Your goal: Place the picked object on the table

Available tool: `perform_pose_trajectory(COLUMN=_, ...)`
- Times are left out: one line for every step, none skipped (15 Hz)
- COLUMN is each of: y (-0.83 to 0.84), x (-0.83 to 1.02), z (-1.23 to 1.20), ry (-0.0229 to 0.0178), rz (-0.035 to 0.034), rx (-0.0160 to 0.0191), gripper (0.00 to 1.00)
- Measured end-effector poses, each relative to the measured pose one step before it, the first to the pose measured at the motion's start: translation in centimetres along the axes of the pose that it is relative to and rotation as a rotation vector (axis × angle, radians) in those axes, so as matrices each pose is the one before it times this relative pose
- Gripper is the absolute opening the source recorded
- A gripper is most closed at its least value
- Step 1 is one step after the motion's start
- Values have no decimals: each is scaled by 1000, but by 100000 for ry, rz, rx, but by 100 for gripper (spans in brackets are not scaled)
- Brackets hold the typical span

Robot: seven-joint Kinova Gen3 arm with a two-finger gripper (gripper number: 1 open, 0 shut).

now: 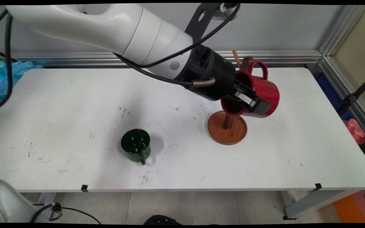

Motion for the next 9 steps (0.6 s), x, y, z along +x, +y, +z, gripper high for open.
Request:
perform_pose_trajectory(y=246, x=-34, z=-159, ry=-67, rz=159, rx=-507, gripper=0)
perform_pose_trajectory(y=211, x=-42, z=-193, ry=-88, rz=162, rx=-434, gripper=0)
perform_pose_trajectory(y=168, x=-41, z=-196, ry=-133, rz=234, rx=-299, gripper=0)
perform_pose_trajectory(y=148, x=-70, z=-266, ry=-215, rz=210, rx=-241, gripper=0)
perform_pose_trajectory(y=65, x=-94, z=-286, ry=-315, rz=247, rx=2, gripper=0)
perform_pose_trajectory(y=26, x=-130, z=-371, ry=-467, rz=416, rx=142, gripper=0)
perform_pose_trajectory(y=-72, x=-167, z=-445, ry=-562, rz=432, rx=377, gripper=0)
perform_pose_trajectory(y=-179, x=-195, z=-442, ry=-670, rz=209, rx=752, gripper=0)
perform_pose_trajectory(y=-254, x=-244, z=-560, ry=-795, rz=104, rx=1000, gripper=0)
